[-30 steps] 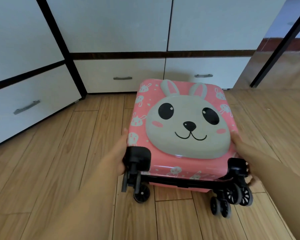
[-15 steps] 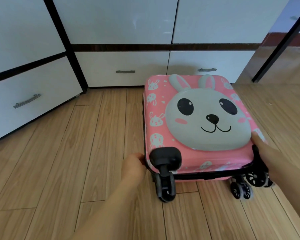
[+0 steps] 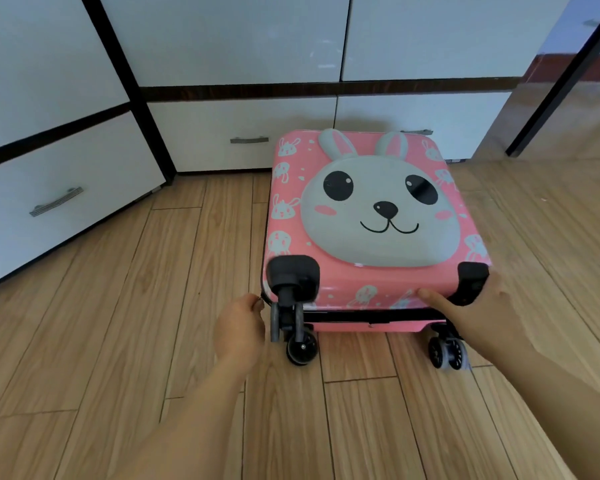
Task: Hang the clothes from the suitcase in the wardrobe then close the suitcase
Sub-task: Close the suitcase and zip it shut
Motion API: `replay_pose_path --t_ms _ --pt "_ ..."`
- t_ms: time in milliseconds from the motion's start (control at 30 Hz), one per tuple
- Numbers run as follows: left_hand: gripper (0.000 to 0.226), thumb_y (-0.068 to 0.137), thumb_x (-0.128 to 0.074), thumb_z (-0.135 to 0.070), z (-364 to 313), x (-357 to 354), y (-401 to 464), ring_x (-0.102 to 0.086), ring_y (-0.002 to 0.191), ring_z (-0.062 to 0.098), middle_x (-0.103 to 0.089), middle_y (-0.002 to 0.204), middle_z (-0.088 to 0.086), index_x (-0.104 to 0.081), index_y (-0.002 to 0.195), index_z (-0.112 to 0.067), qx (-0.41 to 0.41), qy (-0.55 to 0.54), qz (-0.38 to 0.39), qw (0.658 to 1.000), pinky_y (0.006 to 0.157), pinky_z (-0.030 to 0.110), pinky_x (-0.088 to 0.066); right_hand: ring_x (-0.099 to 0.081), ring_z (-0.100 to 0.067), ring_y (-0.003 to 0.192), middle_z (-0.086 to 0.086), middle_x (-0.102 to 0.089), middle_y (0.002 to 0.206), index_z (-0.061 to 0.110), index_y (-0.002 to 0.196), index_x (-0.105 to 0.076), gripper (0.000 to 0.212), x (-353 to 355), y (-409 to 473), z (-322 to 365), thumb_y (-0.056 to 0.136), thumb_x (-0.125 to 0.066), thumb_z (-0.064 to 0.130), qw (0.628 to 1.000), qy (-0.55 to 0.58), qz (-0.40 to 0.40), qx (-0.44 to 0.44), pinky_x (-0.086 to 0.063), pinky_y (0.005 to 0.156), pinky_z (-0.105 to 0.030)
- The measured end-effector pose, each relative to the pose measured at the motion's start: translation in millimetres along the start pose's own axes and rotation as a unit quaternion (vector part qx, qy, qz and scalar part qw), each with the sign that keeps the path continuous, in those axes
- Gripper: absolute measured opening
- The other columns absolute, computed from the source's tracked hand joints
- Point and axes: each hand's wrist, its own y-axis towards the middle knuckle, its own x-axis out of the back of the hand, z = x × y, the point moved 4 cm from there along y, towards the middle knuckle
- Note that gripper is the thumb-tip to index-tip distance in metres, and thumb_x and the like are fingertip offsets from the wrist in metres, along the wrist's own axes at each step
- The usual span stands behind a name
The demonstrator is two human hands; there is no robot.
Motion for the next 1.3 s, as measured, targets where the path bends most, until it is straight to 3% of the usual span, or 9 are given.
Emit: replay_pose_path --t_ms 100,233,467,633,767,867,1133,1233,1300 --pt "0.022 0.093 -0.047 -0.013 5 2 -12 -0.055 0.066 0.023 -0.062 0.071 0.005 -0.062 0.079 -0.009 -0.003 -0.010 -0.018 1.000 0.051 0.029 -0.033 -0.055 -0.025 0.069 -0.004 -0.052 0.083 0.008 0.100 -0.045 0.109 -6 7 -1 0.038 -0.056 0.096 0.999 -0.052 -0.010 0.011 -0.050 0.057 -0.038" --pt "0.019 0.083 -0.049 -0.003 5 3 -38 -0.053 0.062 0.018 -0.059 0.068 0.000 -0.058 0.073 -0.015 -0.007 -0.014 -0.003 1.000 0.053 0.029 -0.038 -0.055 -0.026 0.065 -0.008 -0.055 0.079 0.005 0.097 -0.046 0.110 -6 4 15 0.038 -0.053 0.098 0.998 -0.057 -0.024 0.009 -0.046 0.050 -0.034" --pt "0.035 0.089 -0.051 -0.003 -2 -19 -70 -0.040 0.050 0.011 -0.046 0.056 0.001 -0.042 0.056 -0.012 0.160 -0.175 -0.022 0.971 0.044 0.024 -0.026 -0.055 -0.022 0.051 -0.010 -0.056 0.058 0.005 0.072 -0.049 0.083 5 -22 39 0.050 -0.059 0.084 0.999 -0.025 -0.017 0.027 -0.036 0.043 -0.028" --pt "0.019 0.091 -0.049 -0.007 -16 -50 -85 -0.059 0.072 0.031 -0.066 0.077 0.015 -0.066 0.083 -0.002 0.233 -0.311 -0.056 0.920 0.058 0.028 -0.038 -0.056 -0.020 0.053 -0.007 -0.057 0.058 0.008 0.065 -0.048 0.081 12 -28 60 0.049 -0.052 0.088 0.997 -0.069 0.023 0.026 -0.031 0.045 -0.027" --pt "0.028 0.094 -0.043 -0.006 -37 -46 -88 -0.048 0.065 0.024 -0.052 0.064 0.007 -0.055 0.070 -0.008 0.178 -0.210 -0.056 0.960 0.054 0.027 -0.029 -0.059 -0.020 0.052 -0.006 -0.055 0.054 0.010 0.065 -0.046 0.076 11 -31 71 0.058 -0.052 0.086 0.993 -0.101 0.053 0.025 -0.032 0.045 -0.026" --pt "0.026 0.096 -0.041 -0.011 -51 -47 -90 -0.056 0.071 0.026 -0.061 0.076 0.011 -0.060 0.082 -0.002 0.123 -0.129 -0.022 0.984 0.057 0.025 -0.033 -0.057 -0.017 0.050 -0.005 -0.056 0.054 0.011 0.066 -0.047 0.074 10 -36 75 0.062 -0.051 0.085 0.991 -0.109 0.080 0.013 -0.031 0.043 -0.026" --pt "0.024 0.093 -0.039 -0.006 -65 -52 -96 -0.062 0.081 0.031 -0.066 0.086 0.013 -0.061 0.084 -0.002 0.071 -0.063 0.014 0.995 0.063 0.032 -0.046 -0.057 -0.014 0.043 -0.003 -0.058 0.049 0.012 0.055 -0.044 0.069 15 -48 84 0.077 -0.042 0.077 0.980 -0.153 0.123 0.018 -0.036 0.045 -0.025" --pt "0.026 0.095 -0.039 -0.010 -65 -40 -91 -0.061 0.078 0.031 -0.064 0.081 0.012 -0.058 0.079 -0.004 0.052 -0.058 -0.002 0.997 0.058 0.031 -0.040 -0.068 -0.023 0.061 -0.007 -0.065 0.068 0.010 0.069 -0.056 0.054 19 -49 86 0.078 -0.059 0.064 0.990 -0.005 0.139 -0.036 -0.057 0.062 -0.035" --pt "0.026 0.096 -0.040 -0.014 -62 -30 -82 -0.060 0.074 0.030 -0.063 0.077 0.010 -0.059 0.080 -0.005 0.038 -0.037 -0.017 0.998 0.056 0.030 -0.037 -0.068 -0.029 0.079 -0.008 -0.064 0.085 0.013 0.080 -0.060 0.041 24 -44 90 0.074 -0.070 0.053 0.979 0.127 0.134 -0.087 -0.059 0.071 -0.046"
